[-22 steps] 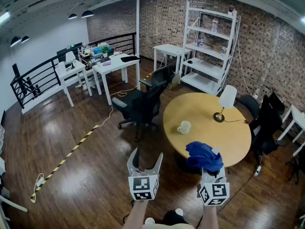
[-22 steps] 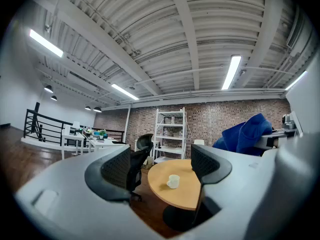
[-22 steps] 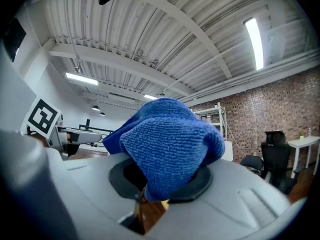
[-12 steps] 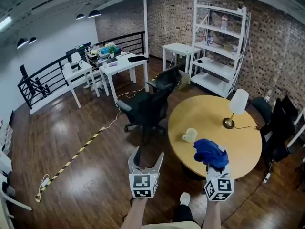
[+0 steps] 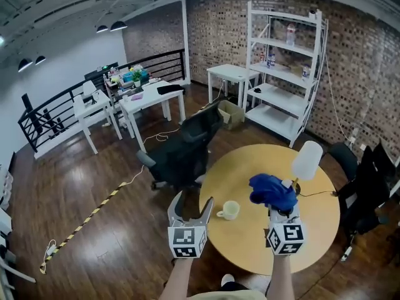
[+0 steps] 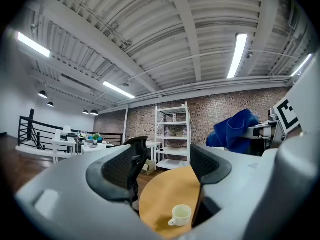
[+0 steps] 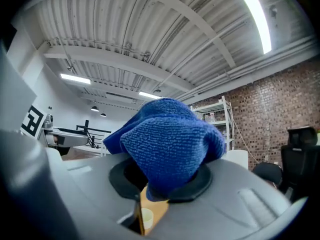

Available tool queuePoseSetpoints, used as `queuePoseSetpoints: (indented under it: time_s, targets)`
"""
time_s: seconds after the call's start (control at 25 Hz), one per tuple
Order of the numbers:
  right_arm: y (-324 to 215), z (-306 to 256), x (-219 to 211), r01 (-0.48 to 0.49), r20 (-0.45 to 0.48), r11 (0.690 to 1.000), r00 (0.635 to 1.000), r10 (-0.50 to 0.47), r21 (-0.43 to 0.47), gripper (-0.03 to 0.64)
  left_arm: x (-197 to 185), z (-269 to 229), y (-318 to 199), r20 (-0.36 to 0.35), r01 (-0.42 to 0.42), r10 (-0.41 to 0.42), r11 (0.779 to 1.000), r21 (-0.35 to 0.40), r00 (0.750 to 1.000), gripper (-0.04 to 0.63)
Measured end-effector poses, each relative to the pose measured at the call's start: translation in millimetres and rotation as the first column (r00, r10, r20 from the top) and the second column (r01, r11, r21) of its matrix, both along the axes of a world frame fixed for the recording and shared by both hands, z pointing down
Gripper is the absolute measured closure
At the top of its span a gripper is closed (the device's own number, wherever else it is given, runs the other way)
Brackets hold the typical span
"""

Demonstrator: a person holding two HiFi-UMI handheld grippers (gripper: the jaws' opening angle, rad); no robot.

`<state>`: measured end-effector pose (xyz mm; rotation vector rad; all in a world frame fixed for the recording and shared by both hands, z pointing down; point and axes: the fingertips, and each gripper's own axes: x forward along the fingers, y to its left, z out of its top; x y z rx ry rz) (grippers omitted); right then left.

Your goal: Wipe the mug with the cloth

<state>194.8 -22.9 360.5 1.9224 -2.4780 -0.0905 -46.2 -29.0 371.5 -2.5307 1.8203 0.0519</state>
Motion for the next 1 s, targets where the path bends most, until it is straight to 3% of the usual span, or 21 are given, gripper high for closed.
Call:
queuePoseSetpoints:
  time_s: [0.2,0.44,0.64,0.88,0.96,1.0]
  targets:
    - [-50,17,16,0.062,-0.011,0.997,0.998,-0.062,-0.045,0.568,24,11,-41,0.0,0.008,-0.008,0.999,-0.031,1.0,0.241]
    - [-90,52,33,0.074,0.035,0.989,0.997,-0.07,-0.124,0.568,35,43,-70,0.02,-0.022,0.024,0.994,-0.11,1.0,0.241]
    - [-117,88,39,0.039,0.067,0.975,0.997,-0.025,-0.217,0.566,32,78,-99,0.054,-0.102,0.114,0.976,-0.193,0.992,0.241]
    - [-128,165,53,-0.026,0.041,0.914,0.998,0.046,-0.405,0.561,26,148,-125,0.04,-0.246,0.278,0.9,-0.359,0.96,0.242]
    - [-129,201,58,-0.026,0.065,0.872,0.996,0.067,-0.49,0.561,30,180,-128,0.013,-0.313,0.353,0.846,-0.432,0.935,0.244]
    - [-129,221,58,-0.018,0.075,0.845,0.995,0.069,-0.535,0.56,35,198,-126,0.008,-0.356,0.408,0.804,-0.476,0.913,0.244]
